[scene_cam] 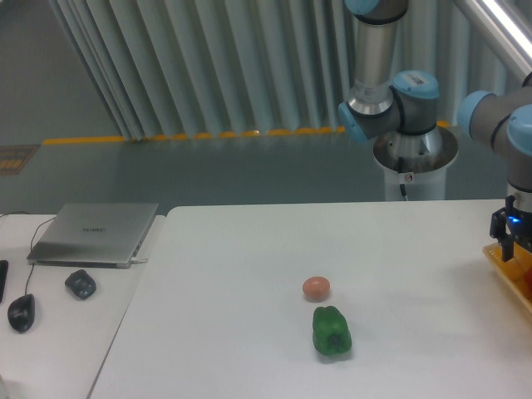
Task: Place the red pepper on the table
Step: 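Grasp the red pepper inside the yellow crate with the gripper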
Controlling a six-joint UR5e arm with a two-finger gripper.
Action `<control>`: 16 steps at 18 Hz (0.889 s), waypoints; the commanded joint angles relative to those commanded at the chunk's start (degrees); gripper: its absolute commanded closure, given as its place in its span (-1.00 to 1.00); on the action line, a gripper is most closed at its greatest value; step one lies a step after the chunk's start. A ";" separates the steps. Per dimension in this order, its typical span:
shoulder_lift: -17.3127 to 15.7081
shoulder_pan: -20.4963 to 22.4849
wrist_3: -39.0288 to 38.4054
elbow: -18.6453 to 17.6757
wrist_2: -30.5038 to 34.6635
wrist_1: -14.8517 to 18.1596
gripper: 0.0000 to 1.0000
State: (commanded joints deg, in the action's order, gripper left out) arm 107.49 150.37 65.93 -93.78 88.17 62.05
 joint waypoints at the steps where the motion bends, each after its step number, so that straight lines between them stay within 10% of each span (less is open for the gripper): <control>1: 0.00 0.88 -0.18 -0.52 -1.75 0.00 -1.00; 16: 0.00 5.55 4.19 -2.20 -4.77 1.67 -1.00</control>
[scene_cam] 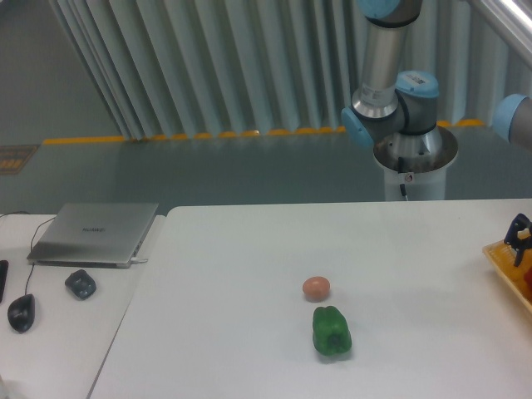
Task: Place the red pepper on the table
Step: 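Grasp the red pepper inside the yellow crate with the gripper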
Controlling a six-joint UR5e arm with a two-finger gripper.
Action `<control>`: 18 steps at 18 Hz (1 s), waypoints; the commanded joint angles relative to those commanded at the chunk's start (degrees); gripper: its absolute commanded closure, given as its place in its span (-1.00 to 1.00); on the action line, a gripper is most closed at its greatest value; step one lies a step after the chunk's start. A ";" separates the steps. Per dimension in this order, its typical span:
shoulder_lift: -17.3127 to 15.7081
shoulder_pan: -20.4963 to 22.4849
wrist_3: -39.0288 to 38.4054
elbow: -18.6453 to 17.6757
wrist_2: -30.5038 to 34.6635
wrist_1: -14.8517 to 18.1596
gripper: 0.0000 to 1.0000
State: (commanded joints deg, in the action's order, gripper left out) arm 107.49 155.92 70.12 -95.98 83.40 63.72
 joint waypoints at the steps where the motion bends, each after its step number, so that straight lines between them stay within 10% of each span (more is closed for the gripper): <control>1: 0.00 0.09 2.10 0.00 1.31 0.44 -1.00; 18: 1.32 0.88 4.32 -1.23 2.21 0.97 -1.00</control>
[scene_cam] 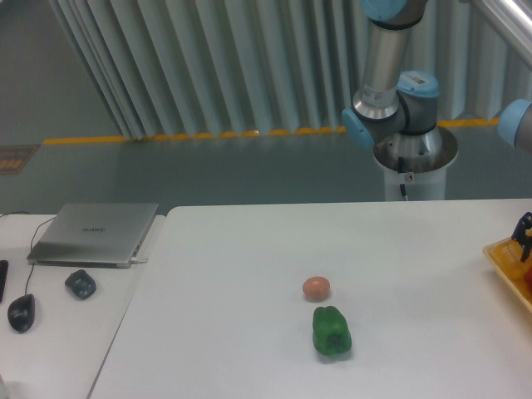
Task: Place the red pepper on the table
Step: 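Grasp the red pepper inside the yellow crate with the gripper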
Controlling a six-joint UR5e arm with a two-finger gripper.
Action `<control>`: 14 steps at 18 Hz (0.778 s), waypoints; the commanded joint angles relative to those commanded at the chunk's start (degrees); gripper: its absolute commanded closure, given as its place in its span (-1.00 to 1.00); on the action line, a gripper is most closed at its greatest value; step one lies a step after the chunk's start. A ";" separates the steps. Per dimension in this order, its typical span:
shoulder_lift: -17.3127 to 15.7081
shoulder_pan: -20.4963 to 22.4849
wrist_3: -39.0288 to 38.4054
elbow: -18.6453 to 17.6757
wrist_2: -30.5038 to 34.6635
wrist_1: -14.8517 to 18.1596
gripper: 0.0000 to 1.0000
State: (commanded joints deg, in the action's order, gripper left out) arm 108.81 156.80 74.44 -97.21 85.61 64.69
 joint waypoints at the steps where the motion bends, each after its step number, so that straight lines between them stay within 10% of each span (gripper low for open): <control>1: 0.00 0.00 0.00 0.09 0.09 0.00 -1.00; 4: 0.35 -0.09 0.00 0.35 0.35 0.00 -0.93; 11: 0.44 -0.35 -1.31 1.67 0.44 0.62 0.15; 14: 0.18 -0.35 -1.41 3.15 0.35 2.36 0.15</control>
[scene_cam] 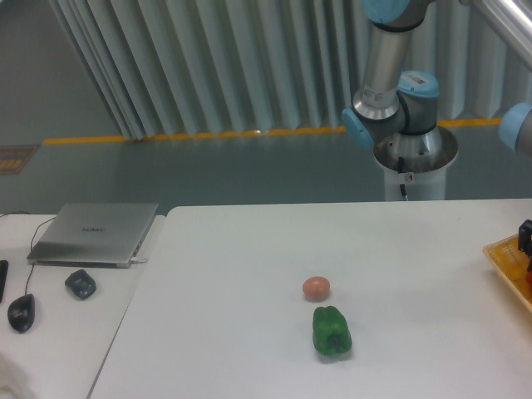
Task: Place the red pepper on the table
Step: 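Grasp the red pepper inside the yellow crate with the gripper, then lift the red pepper out of the crate toward the green pepper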
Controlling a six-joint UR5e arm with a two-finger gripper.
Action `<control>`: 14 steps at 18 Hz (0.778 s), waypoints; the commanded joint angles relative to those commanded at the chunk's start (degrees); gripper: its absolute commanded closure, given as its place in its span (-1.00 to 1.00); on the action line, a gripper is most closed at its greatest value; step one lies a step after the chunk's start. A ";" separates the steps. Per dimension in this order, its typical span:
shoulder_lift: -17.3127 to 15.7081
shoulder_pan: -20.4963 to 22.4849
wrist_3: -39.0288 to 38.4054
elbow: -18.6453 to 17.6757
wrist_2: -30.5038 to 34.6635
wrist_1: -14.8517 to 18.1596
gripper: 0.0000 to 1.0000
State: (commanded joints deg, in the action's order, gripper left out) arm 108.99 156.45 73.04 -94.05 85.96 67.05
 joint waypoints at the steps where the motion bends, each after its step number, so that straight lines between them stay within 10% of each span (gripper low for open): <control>1: 0.09 0.00 0.09 1.58 -0.09 2.10 0.15; 6: -0.35 -1.05 1.05 8.70 -1.14 12.04 0.15; 14: -1.14 -7.55 9.46 10.20 -0.10 13.46 0.15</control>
State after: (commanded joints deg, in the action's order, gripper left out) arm 107.84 148.90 82.50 -83.85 85.86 80.51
